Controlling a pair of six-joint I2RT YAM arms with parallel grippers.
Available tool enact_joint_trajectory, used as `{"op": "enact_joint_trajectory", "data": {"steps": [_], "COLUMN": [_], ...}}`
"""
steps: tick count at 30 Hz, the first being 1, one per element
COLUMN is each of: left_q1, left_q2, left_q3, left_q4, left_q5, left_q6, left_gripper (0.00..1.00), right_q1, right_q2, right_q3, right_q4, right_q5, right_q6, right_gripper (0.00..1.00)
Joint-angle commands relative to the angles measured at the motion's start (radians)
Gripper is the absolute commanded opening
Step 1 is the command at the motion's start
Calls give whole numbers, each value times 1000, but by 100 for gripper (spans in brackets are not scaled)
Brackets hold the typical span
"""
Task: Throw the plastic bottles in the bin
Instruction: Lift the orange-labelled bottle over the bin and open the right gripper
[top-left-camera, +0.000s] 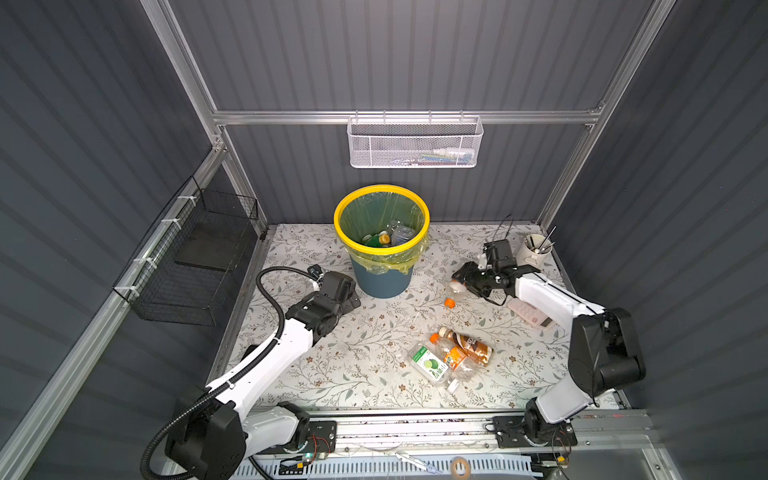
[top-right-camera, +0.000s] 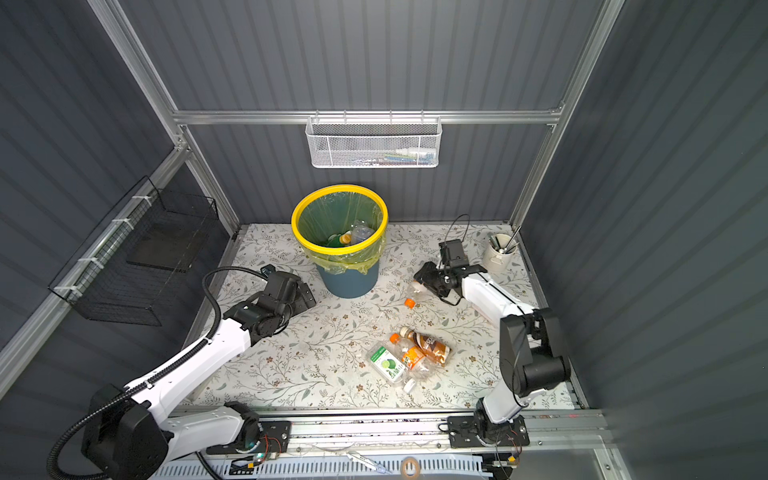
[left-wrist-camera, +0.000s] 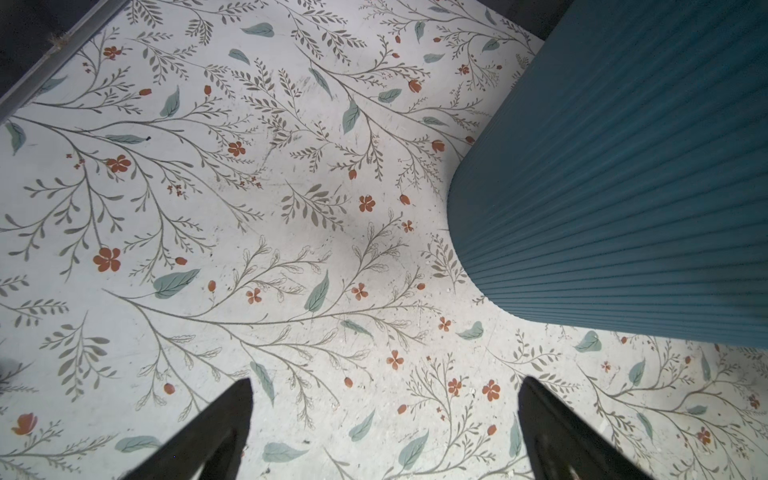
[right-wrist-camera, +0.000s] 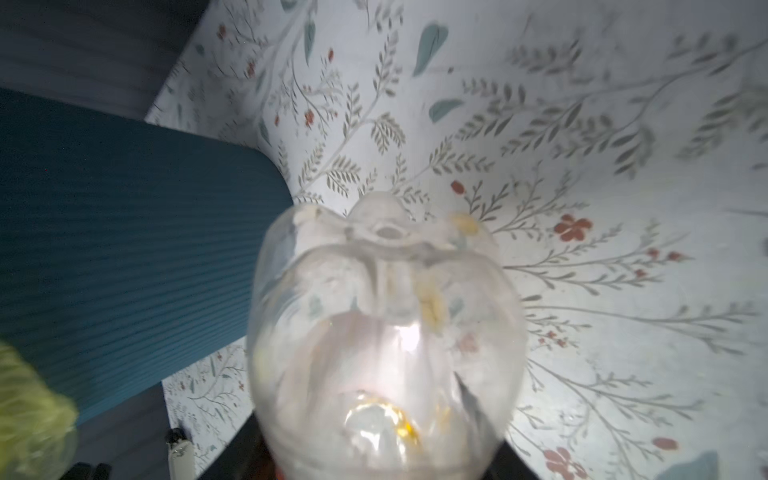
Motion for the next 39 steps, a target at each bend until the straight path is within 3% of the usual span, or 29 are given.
{"op": "enact_joint_trajectory", "data": {"steps": [1, 5, 9, 12, 16, 18, 20, 23, 28, 32, 39], "left_q1": [-1, -1, -1, -1, -1, -1, -1, -1, -1, -3, -3], "left_q2": [11, 18, 19, 28, 74, 89, 92, 83, 73, 58, 20], "left_q3": [-10, -22, -24, -18, 30, 41, 45, 51, 46, 35, -10], "left_q4": [4, 3, 8, 8, -39, -47, -43, -43, -36, -14, 64], "left_q5": [13, 20, 29, 38, 57, 71, 82, 85, 90, 103, 145], "left_q6": [-28, -37, -41, -36, -33, -32, -32, -29, -31, -38, -13], "left_gripper": [100, 100, 99, 99, 100, 99, 99, 99, 99, 99, 100], "right_q1": [-54, -87, -79, 5, 113, 131, 133, 128, 103, 59, -6], "right_q2": [-72, -106, -57, 78, 394, 536, 620, 567, 302, 129, -173], "right_q3": [37, 154, 362, 691, 1290, 1543, 1683, 1570, 1157, 922, 356], "right_q4": [-60, -154, -154, -241, -448, -508, -549, -515, -275, -202, -131], "right_q5": [-22, -23, -170, -204, -284, -305, -303, -258, -187, -149, -57], "right_q6": [-43, -76, -52, -96, -126, -111, -96, -133, -138, -156, -182], "right_gripper": [54, 55, 53, 53, 57, 67, 98, 99, 99, 99, 99]}}
